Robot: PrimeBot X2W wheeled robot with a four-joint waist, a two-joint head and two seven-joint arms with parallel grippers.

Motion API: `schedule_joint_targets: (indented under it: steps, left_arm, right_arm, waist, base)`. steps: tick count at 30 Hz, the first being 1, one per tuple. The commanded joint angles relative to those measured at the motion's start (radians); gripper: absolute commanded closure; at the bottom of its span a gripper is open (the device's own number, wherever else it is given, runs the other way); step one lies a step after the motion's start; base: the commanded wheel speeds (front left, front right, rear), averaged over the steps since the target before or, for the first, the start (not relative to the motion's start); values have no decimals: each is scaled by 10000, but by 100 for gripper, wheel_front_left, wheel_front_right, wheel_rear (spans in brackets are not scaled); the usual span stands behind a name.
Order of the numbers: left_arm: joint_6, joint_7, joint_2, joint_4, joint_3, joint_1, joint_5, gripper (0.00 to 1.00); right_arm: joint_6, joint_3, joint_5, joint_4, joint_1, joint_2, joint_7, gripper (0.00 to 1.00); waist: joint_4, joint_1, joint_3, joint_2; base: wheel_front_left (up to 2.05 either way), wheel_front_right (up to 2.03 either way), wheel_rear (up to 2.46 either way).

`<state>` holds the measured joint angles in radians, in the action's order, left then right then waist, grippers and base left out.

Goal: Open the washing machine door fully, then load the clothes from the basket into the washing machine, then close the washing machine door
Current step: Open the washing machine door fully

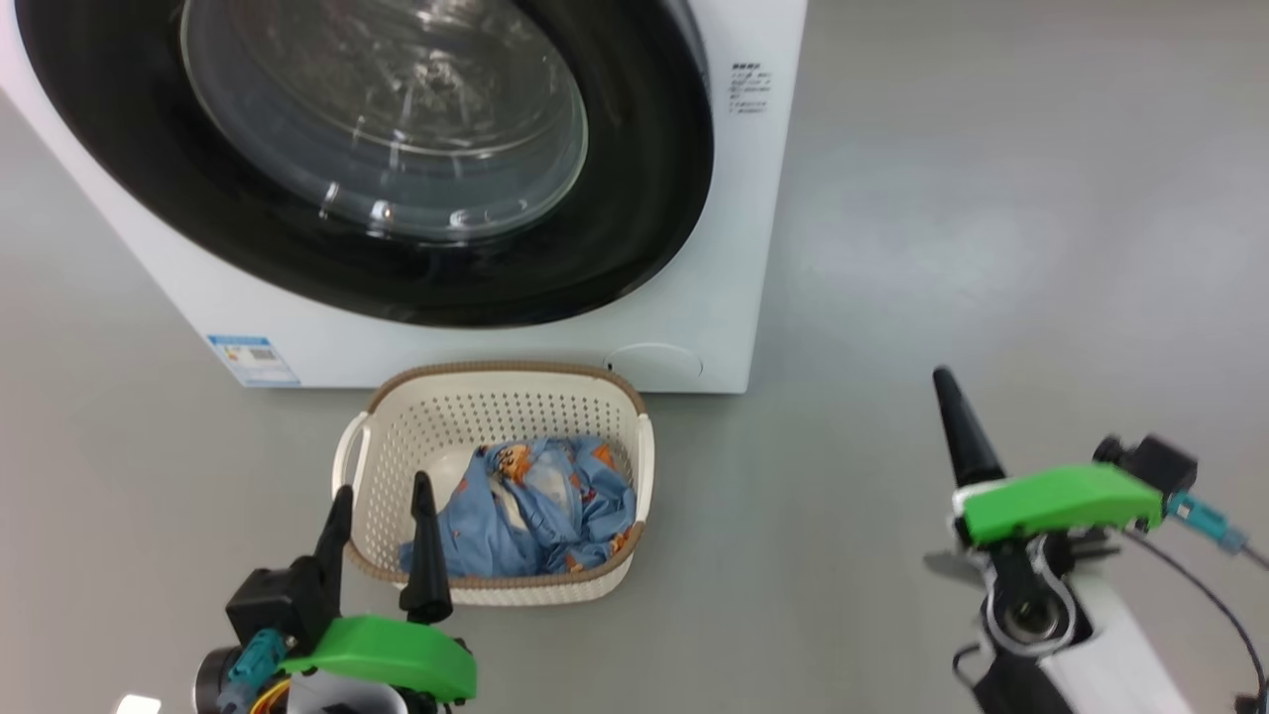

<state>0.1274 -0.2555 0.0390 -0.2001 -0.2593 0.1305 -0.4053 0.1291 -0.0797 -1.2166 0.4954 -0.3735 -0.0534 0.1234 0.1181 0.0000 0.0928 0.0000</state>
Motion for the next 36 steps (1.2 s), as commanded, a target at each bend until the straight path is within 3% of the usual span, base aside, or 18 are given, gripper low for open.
schedule_joint_targets:
  steps: [1, 8, 27, 36]
  left_arm:
    - [53, -63, 112, 327, 211, 450, -109, 0]
    - [95, -63, 112, 403, -2, 683, -335, 0]
    - [152, -63, 112, 756, -732, 1397, -780, 0]
    - [196, -63, 112, 888, -1127, 1747, -1071, 0]
  right_arm:
    - [16, -6, -366, -224, -589, 19, -326, 100]
    - [16, 596, -810, 305, -1598, -170, -1277, 100]
    - [16, 1251, -284, 1899, -5459, -933, -3399, 100]
    - [16, 1527, -150, 2720, -7311, -965, -4039, 100]
  waist:
    - [242, 0, 352, 0]
    - [582, 0, 839, 0]
    - [1484, 0, 2304, 0]
    - [1896, 0, 2925, 0]
  base:
    - [0, 0, 0]
    - [0, 0, 0]
    - [0, 0, 0]
    - [0, 0, 0]
